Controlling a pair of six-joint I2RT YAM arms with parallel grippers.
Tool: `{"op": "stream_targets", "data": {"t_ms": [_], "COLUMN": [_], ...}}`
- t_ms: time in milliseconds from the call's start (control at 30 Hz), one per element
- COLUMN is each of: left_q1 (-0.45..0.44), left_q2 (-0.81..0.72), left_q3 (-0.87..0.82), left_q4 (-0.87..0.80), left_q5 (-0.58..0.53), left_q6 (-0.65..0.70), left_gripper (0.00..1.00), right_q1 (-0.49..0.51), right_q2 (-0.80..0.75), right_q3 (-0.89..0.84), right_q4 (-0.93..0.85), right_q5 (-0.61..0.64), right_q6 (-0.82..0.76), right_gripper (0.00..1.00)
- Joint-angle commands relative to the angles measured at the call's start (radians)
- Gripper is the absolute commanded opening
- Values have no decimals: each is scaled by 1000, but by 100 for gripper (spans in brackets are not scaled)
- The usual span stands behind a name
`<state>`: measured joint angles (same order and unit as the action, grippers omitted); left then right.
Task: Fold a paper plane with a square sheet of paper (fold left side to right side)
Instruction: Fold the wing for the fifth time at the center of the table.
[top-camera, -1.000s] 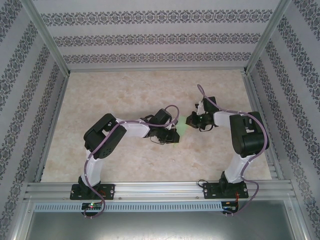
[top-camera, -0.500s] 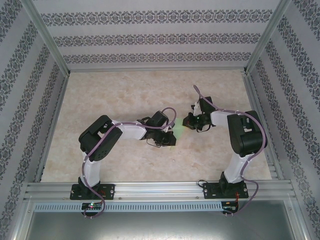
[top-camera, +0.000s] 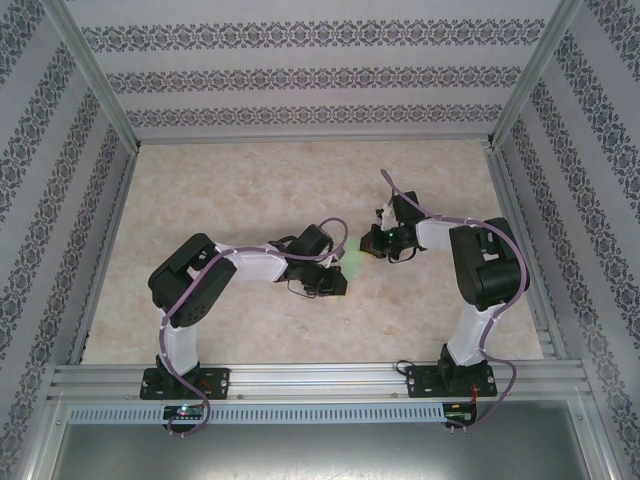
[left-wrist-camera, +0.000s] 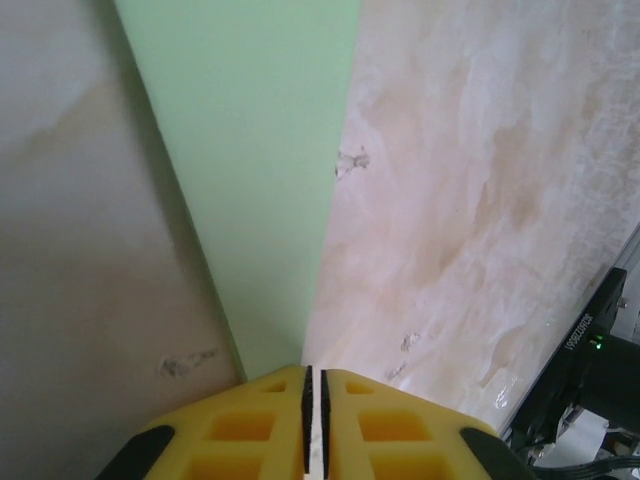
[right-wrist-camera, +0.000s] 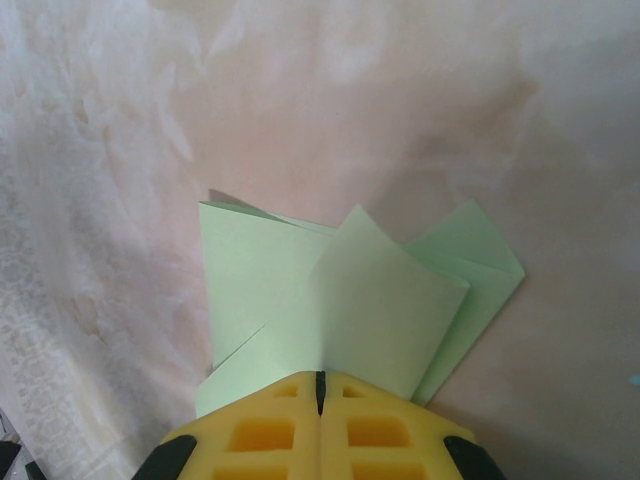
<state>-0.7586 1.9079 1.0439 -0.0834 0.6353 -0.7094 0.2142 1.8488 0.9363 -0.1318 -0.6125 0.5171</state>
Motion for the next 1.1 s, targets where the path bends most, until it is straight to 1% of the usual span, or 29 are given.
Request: {"op": "stream_targets", "data": {"t_ms": [0, 100, 200, 533, 700, 1067], "left_q1": [-13, -10, -10, -13, -12, -11], "left_q2": [-52, -66, -56, 16, 33, 50], "left_q3": [29, 71, 85, 52, 46, 8], "left_q4": [-110, -125, -116, -51, -62, 0], "left_q5": [21, 21, 47, 106, 84, 69], "left_q6": [28, 30, 21, -4, 4, -33], "left_gripper": [18, 20, 21, 20, 20, 19], "right_q1": [1, 2, 4, 3, 5, 5], "right_q2": [35, 36, 35, 39, 38, 29], "right_q3": [9, 11, 12, 16, 16, 19], "right_q4": [-22, -23, -26, -40, -44, -58], "right_q5": [84, 84, 84, 92, 91, 97], "right_q6": [-6, -6, -6, -15, -18, -26], "right_gripper": [0, 0, 0, 0, 0, 0]}}
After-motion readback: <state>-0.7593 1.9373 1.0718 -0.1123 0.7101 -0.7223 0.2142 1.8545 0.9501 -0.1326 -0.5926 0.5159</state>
